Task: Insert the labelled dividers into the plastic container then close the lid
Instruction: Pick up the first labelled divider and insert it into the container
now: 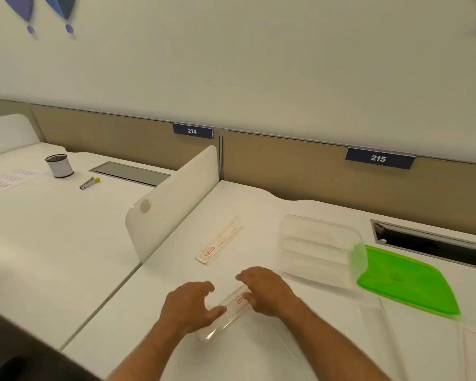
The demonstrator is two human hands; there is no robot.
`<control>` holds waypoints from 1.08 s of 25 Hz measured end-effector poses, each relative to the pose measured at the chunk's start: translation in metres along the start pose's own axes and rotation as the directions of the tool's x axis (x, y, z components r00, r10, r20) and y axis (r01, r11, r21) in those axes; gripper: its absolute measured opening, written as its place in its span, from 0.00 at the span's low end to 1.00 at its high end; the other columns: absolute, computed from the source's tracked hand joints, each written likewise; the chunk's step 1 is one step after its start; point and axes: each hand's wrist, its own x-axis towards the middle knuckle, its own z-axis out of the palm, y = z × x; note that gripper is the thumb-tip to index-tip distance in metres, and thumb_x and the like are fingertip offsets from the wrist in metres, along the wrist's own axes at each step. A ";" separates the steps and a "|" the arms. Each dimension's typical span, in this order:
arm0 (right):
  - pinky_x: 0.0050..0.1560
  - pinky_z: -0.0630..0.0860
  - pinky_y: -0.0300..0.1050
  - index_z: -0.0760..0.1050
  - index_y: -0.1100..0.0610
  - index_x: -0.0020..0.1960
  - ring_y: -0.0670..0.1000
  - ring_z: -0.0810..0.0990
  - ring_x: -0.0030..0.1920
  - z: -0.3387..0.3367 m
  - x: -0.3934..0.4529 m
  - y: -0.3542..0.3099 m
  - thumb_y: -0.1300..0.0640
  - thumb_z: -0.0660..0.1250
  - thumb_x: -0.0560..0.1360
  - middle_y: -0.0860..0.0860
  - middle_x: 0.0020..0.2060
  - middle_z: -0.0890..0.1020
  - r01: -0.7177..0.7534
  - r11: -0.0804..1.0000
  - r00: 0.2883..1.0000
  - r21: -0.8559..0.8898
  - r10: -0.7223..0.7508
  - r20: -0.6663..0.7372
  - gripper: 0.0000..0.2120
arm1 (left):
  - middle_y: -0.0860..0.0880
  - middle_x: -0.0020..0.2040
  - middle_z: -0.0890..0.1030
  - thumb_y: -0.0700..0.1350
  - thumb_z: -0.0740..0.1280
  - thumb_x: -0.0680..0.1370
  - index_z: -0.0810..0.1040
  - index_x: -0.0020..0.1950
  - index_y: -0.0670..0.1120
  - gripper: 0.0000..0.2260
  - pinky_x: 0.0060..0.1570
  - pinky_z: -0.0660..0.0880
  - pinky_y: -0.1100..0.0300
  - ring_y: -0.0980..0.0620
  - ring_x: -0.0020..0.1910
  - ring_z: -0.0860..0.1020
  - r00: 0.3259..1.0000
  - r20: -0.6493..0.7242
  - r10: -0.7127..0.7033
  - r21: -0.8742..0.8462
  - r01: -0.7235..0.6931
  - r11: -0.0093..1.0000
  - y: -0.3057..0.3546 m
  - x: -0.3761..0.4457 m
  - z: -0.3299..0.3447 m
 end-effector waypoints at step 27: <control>0.69 0.66 0.48 0.76 0.56 0.63 0.52 0.71 0.69 -0.034 -0.038 0.009 0.43 0.70 0.73 0.52 0.68 0.75 0.111 0.987 0.679 0.116 0.010 -0.734 0.23 | 0.47 0.37 0.81 0.40 0.69 0.75 0.78 0.37 0.45 0.06 0.24 0.74 0.57 0.45 0.35 0.79 0.621 -0.714 0.323 0.149 -0.316 0.937 0.017 0.030 0.004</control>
